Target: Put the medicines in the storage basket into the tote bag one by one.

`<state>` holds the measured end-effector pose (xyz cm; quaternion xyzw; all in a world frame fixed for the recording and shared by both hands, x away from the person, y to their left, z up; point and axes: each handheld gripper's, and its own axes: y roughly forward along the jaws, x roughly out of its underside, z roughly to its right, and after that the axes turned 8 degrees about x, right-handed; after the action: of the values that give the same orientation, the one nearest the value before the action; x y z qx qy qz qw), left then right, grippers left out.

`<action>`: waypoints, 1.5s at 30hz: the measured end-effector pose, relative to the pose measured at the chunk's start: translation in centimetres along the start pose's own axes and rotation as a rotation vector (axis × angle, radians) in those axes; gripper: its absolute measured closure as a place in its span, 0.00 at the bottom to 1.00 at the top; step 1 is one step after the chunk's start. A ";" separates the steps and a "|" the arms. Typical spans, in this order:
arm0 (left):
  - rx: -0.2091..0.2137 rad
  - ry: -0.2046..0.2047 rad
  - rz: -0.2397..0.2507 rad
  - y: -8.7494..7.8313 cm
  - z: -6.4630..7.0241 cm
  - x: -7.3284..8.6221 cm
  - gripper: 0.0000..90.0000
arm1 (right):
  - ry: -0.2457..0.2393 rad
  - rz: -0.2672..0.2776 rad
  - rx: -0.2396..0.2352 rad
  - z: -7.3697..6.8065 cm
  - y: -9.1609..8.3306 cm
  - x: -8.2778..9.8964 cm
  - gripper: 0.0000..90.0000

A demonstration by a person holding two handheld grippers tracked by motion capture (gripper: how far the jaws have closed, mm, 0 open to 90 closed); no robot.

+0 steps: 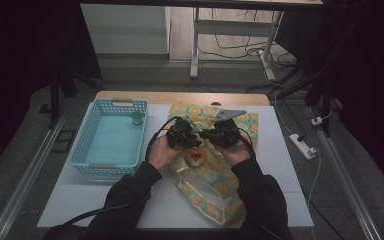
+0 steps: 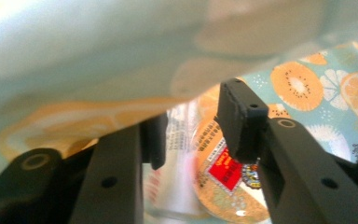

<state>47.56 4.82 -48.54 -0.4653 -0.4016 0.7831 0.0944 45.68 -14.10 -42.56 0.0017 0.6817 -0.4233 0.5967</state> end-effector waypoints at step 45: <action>-0.025 -0.138 0.151 -13.2 -5.1 6.2 0.04 | -0.003 -0.001 0.004 0.1 -0.1 0.1 1.00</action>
<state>45.30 19.54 -44.41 -0.4404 -0.3806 0.8131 0.0012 45.71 -14.26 -42.58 0.0018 0.6801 -0.4249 0.5974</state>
